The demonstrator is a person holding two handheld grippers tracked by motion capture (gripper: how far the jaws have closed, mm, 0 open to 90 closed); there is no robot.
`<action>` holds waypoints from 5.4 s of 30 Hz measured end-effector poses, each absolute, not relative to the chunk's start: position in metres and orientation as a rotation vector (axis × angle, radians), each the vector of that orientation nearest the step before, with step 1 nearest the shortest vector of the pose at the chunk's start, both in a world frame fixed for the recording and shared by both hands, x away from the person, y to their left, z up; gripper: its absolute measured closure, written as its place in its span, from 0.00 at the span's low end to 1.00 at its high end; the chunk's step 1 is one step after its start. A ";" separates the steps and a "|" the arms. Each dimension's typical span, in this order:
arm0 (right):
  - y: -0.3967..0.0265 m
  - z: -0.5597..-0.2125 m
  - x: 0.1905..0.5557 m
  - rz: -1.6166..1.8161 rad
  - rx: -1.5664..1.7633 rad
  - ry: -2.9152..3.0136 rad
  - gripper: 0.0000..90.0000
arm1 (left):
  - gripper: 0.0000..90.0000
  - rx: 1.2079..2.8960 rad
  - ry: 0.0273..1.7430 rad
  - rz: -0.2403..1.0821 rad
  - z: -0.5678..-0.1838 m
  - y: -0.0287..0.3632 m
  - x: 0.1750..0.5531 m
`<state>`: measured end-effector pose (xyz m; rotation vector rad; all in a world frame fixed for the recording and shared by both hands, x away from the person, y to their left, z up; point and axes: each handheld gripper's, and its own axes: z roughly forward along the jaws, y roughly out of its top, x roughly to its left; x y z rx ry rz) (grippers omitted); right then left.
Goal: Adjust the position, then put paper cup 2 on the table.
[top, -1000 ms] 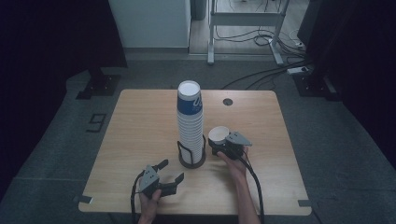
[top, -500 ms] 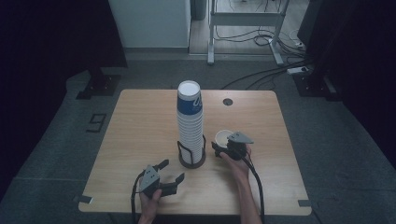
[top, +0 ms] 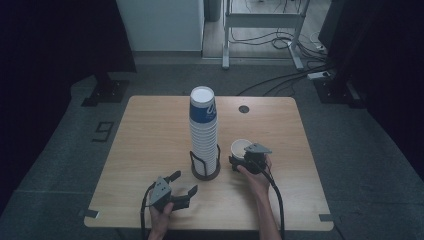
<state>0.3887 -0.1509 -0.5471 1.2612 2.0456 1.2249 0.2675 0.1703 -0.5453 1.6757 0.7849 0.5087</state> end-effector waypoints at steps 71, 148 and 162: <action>-0.133 -0.423 0.295 1.726 0.876 1.867 0.21 | 0.16 1.689 0.756 0.503 -0.545 0.169 0.266; -0.061 -0.327 0.374 1.734 0.722 1.933 0.20 | 0.16 1.690 0.744 0.492 -0.545 0.170 0.266; -0.061 -0.327 0.373 1.744 0.717 1.919 0.20 | 0.16 1.685 0.745 0.493 -0.546 0.170 0.265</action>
